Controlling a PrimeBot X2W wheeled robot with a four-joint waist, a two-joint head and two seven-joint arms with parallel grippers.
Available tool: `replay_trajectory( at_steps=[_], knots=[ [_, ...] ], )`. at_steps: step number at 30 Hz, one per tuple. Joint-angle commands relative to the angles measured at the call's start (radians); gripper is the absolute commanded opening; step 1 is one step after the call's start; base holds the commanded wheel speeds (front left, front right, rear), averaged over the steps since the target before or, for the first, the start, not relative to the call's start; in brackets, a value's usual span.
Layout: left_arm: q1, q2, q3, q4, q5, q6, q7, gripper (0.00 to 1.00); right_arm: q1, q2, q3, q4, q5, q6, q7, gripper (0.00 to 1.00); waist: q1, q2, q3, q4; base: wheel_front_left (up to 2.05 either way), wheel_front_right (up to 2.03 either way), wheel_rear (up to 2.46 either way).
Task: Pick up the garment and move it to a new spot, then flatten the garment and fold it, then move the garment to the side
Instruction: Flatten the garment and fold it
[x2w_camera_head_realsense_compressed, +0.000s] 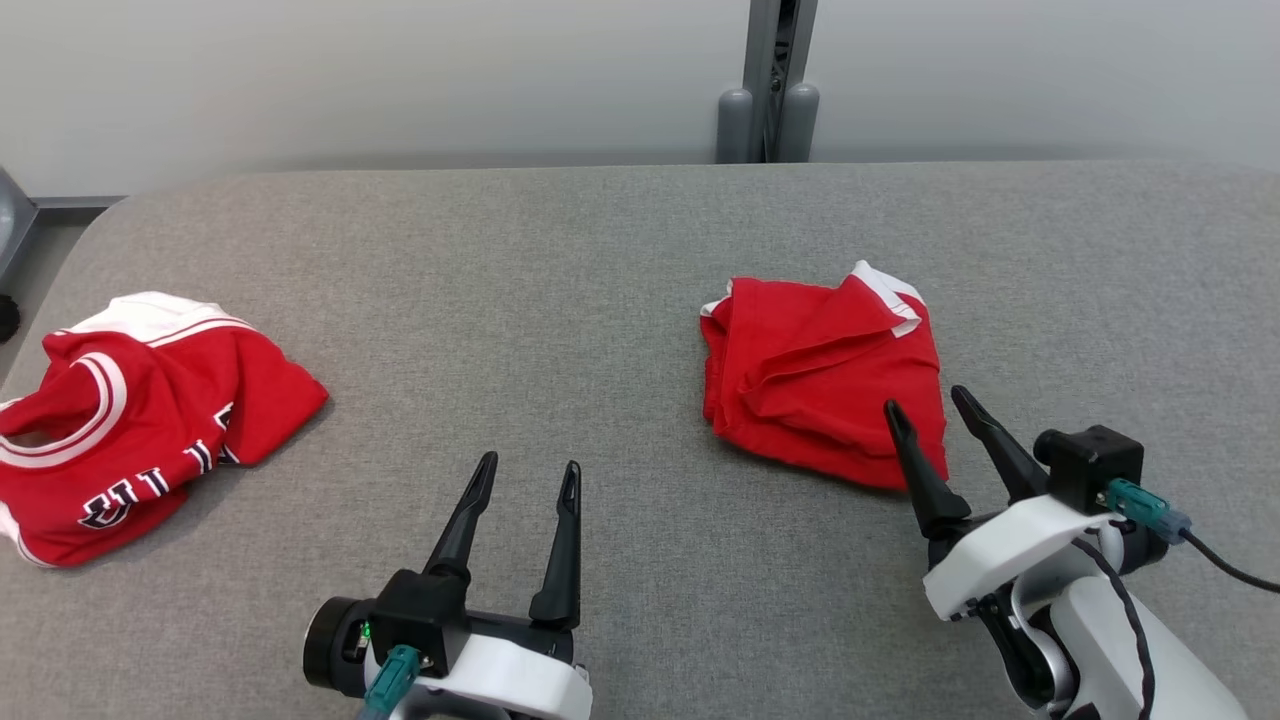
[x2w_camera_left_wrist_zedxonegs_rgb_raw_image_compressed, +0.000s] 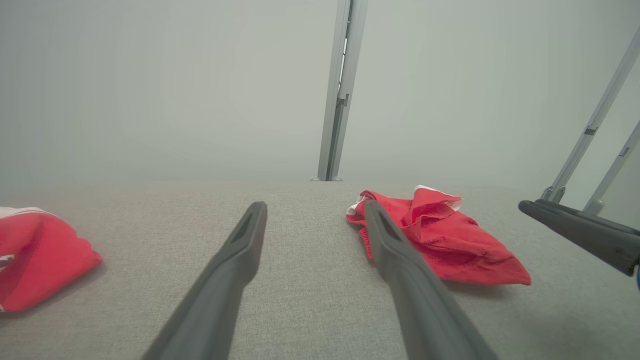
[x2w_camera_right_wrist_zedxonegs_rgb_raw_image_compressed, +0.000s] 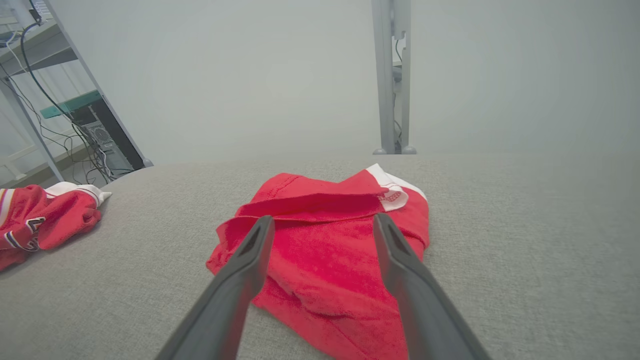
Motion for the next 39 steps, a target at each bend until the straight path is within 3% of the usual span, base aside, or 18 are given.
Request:
replay_trajectory(
  at_steps=[1, 6, 12, 26, 27, 28, 30, 39],
  knots=[
    [0.005, 0.004, 0.01, -0.003, -0.004, 0.003, -0.003, 1.0, 0.029, 0.0, -0.026, -0.018, -0.036, 0.0, -0.002, 1.0, 0.0, 0.0, -0.001, -0.012, 0.0, 0.0, 0.0],
    [0.012, 0.004, 0.023, -0.006, -0.003, 0.005, -0.003, 1.0, 0.104, 0.011, -0.106, -0.072, -0.163, 0.0, -0.001, 1.0, 0.0, 0.0, -0.002, -0.027, 0.0, 0.0, 0.0],
    [0.023, 0.004, 0.039, -0.009, -0.006, 0.007, -0.003, 1.0, 0.184, 0.051, -0.189, -0.12, -0.229, 0.0, -0.002, 1.0, 0.0, 0.0, -0.005, -0.034, 0.0, 0.0, 0.0],
    [0.026, 0.004, 0.045, -0.014, 0.003, 0.008, -0.003, 1.0, 0.218, 0.092, -0.222, -0.131, -0.229, 0.0, -0.002, 1.0, 0.0, 0.0, 0.002, -0.036, 0.0, 0.0, 0.0],
    [0.024, 0.004, 0.045, -0.014, 0.004, 0.007, -0.003, 1.0, 0.209, 0.092, -0.218, -0.126, -0.219, 0.0, -0.002, 0.81, 0.0, 0.0, 0.005, -0.033, 0.0, 0.0, 0.0],
    [0.021, 0.003, 0.044, -0.014, 0.004, 0.006, -0.003, 1.0, 0.198, 0.091, -0.216, -0.12, -0.209, 0.0, -0.002, 0.47, 0.0, 0.0, 0.01, -0.031, 0.0, 0.0, 0.0],
    [0.005, 0.004, 0.036, -0.016, 0.005, 0.003, -0.003, 1.0, 0.157, 0.078, -0.204, -0.089, -0.183, 0.0, -0.002, 0.0, 0.0, 0.0, 0.028, -0.018, 0.0, 0.0, 0.0],
    [-0.035, 0.004, 0.009, -0.007, -0.005, -0.002, -0.003, 1.0, -0.054, 0.038, -0.143, 0.134, -0.072, 0.0, -0.001, 0.0, 0.0, 0.0, 0.095, 0.043, 0.0, 0.0, 0.0]
  ],
)
